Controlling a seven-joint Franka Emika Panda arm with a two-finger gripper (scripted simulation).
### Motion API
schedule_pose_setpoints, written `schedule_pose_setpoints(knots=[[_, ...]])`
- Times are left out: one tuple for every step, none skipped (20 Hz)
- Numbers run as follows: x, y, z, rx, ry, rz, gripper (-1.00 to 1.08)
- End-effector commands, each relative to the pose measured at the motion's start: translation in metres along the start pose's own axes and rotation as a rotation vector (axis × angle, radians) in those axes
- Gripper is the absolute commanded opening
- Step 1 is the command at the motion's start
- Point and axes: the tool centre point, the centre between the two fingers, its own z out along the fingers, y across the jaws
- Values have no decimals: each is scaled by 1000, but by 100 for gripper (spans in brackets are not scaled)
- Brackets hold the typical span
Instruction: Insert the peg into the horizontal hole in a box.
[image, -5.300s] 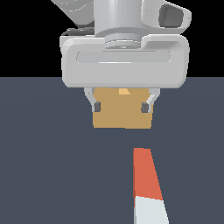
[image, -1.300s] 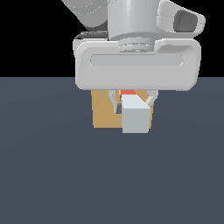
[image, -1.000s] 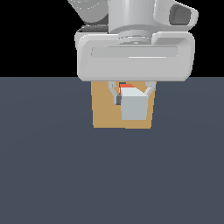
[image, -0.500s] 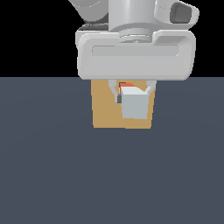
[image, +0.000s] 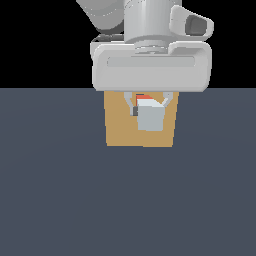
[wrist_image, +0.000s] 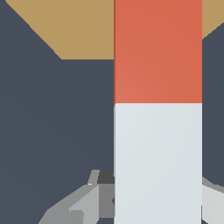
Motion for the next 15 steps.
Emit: schedule_pose_setpoints(knots=[[19,1,-2,-4,0,-2,-100],[28,0,-2,-5,1,-2,-100],[38,0,-2,-5,1,-2,-100],[48,0,-3,-5,1,-2,-100],[57,0,-3,-5,1,-2,-100],[65,0,-3,-6,1,-2,-100],[72,0,-3,-6,1,-2,-100],[79,0,-3,-6,1,-2,-100],[84,0,-3,-6,1,-2,-100],[89,1,-3,-6,1,-2,-100],[92,1,-3,-6,1,-2,-100],[95,1,-4,-7,1,-2,-100],[97,2,-4,-7,1,-2,-100],[98,2,-4,-7,1,-2,-100],[99,2,-4,-7,1,-2,-100]])
